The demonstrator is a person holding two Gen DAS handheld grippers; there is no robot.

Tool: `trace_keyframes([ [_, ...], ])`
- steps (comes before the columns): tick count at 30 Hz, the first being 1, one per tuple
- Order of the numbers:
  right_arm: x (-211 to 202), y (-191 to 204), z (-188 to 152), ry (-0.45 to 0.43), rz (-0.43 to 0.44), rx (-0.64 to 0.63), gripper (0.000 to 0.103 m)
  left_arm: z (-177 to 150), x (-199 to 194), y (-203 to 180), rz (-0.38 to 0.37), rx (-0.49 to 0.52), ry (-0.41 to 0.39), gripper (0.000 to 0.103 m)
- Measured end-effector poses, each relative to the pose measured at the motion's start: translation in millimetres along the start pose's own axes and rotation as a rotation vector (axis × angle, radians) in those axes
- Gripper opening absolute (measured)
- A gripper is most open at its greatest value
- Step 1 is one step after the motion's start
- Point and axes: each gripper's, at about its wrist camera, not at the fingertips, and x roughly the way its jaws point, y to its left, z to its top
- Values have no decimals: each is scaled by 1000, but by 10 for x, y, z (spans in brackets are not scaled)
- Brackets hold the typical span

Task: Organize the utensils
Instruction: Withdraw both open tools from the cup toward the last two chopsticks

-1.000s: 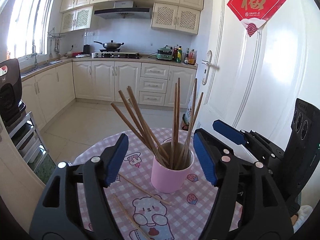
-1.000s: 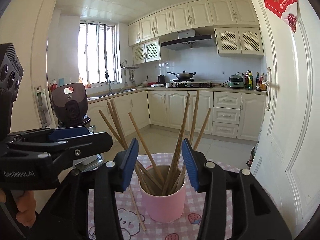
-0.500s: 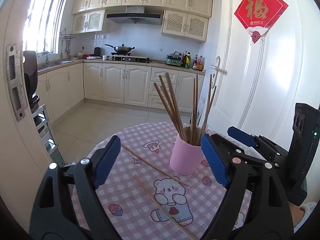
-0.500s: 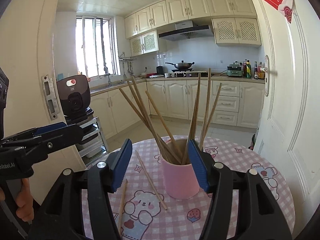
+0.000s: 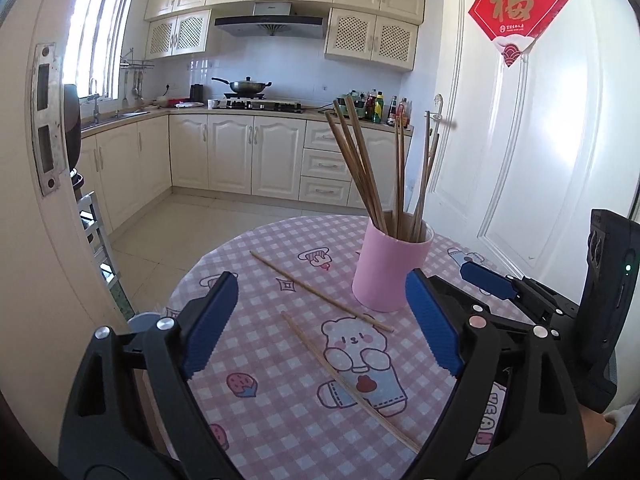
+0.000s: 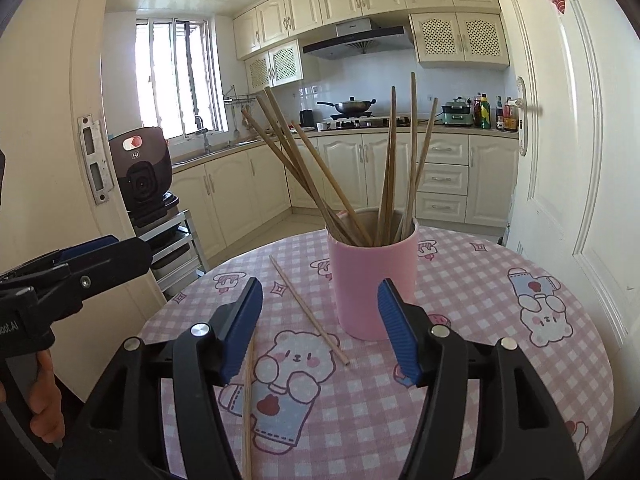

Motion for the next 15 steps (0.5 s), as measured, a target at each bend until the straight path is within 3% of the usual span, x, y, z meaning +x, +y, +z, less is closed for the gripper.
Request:
trace_keyframes([
  [10, 3, -58, -104, 49, 5, -6, 59, -134, 124, 5, 28, -25, 61, 84],
  [15, 3, -117, -178, 86, 2, 0, 59, -169, 201, 113, -16, -105, 120, 84],
])
